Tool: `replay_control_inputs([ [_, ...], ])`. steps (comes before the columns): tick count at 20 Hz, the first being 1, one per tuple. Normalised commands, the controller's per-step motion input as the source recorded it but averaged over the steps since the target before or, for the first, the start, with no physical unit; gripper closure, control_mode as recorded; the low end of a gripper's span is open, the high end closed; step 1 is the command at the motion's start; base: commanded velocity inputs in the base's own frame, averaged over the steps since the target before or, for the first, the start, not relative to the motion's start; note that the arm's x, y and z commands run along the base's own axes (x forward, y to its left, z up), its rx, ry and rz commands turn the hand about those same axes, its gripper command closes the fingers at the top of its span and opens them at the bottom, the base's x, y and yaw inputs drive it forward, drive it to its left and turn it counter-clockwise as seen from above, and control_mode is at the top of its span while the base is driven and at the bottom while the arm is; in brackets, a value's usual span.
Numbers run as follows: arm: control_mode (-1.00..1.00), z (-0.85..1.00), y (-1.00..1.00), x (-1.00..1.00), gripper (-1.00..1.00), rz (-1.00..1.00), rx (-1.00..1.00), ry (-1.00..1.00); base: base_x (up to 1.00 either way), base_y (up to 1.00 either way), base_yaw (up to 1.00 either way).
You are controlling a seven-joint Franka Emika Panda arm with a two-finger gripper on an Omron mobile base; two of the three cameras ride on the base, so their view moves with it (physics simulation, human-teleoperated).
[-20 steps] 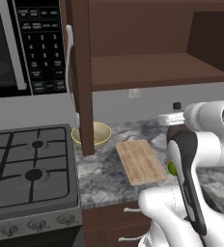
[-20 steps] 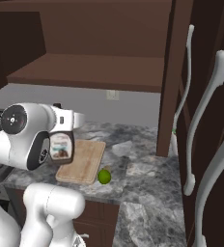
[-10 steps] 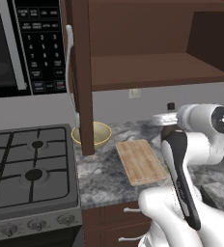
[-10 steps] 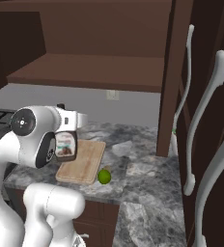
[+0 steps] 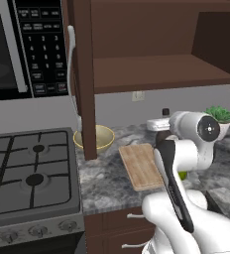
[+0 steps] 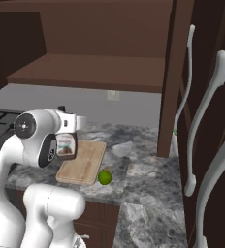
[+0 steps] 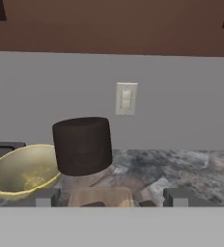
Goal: Open the cabinet. Place the bowl and condiment on the counter. Then place the lime and garlic on the cutting board.
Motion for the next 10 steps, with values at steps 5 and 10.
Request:
replay_control_inputs([
  [5,-1.0,-0.11,0.21,0.17,1.0,-0.05,0.02,0.0,0.0,0.0,0.0],
  [10,-1.0,-0.11,0.17,0.1,1.0,-0.04,0.04,0.03,0.0,0.0,0.0],
])
